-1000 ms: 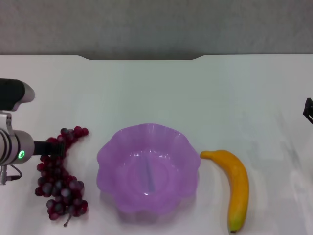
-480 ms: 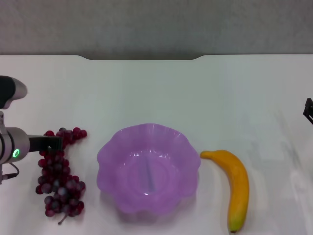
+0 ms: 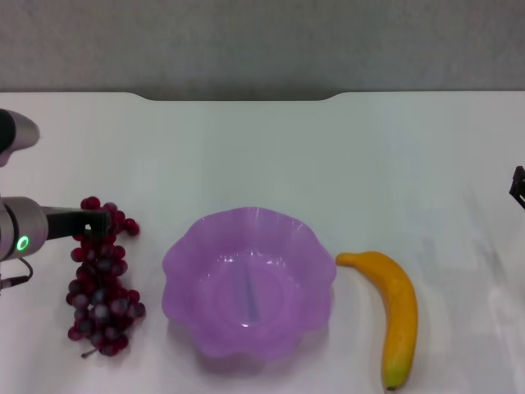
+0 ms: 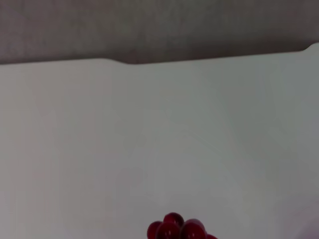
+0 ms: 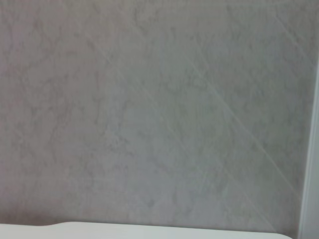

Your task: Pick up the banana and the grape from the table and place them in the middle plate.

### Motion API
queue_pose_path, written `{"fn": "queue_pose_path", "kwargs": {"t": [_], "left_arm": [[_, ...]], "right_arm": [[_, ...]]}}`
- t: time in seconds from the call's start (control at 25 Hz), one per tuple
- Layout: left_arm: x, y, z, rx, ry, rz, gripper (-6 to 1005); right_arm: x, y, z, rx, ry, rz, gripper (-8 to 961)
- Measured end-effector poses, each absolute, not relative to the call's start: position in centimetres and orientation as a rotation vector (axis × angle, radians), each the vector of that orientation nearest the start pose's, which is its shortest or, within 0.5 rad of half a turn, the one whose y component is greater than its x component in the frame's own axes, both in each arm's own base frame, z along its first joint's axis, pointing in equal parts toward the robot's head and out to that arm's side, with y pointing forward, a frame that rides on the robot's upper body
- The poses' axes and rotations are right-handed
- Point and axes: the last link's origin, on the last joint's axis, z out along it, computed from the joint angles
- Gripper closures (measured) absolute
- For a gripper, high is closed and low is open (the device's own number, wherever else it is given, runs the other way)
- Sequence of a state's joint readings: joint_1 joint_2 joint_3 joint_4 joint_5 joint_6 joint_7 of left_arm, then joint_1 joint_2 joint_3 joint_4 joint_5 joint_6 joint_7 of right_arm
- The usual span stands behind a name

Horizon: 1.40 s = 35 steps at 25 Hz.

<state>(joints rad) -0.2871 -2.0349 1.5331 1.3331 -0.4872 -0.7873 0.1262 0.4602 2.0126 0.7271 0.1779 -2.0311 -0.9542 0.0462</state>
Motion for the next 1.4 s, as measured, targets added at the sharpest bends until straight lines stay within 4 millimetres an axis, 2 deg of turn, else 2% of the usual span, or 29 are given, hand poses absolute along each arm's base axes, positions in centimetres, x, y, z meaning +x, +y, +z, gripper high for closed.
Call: {"fn": "queue_pose_path", "kwargs": {"t": [0.36, 0.68, 0.96, 1.12, 1.28, 1.4], "left_arm": [[-24.5, 36.5, 4.4, -1.923, -1.126, -0.121, 822], [-22.3, 36.1, 6.1, -1.981, -1.085, -0.158, 827], [-19.1, 35.4, 8.4, -2.009, -0.987, -0.196, 830], [-16.6, 34.2, 9.7, -2.033, -0.9, -0.224, 832], [-14.4, 33.0, 10.1, -2.096, -0.847, -0.255, 835], [-13.8, 32.3, 9.7, -2.156, -0.845, -0.259, 839]], "right_arm": [[36.6, 34.5, 0.5, -1.551, 0.639, 0.459, 62], [36.6, 34.5, 0.5, -1.552, 0.638, 0.459, 61], [36.7, 34.4, 0.5, -1.551, 0.64, 0.457, 61], [36.6, 34.5, 0.5, -1.552, 0.639, 0.457, 61], [36.6, 34.5, 0.5, -1.555, 0.637, 0.458, 62], [36.6, 34.5, 0.5, -1.556, 0.636, 0.458, 62]]}}
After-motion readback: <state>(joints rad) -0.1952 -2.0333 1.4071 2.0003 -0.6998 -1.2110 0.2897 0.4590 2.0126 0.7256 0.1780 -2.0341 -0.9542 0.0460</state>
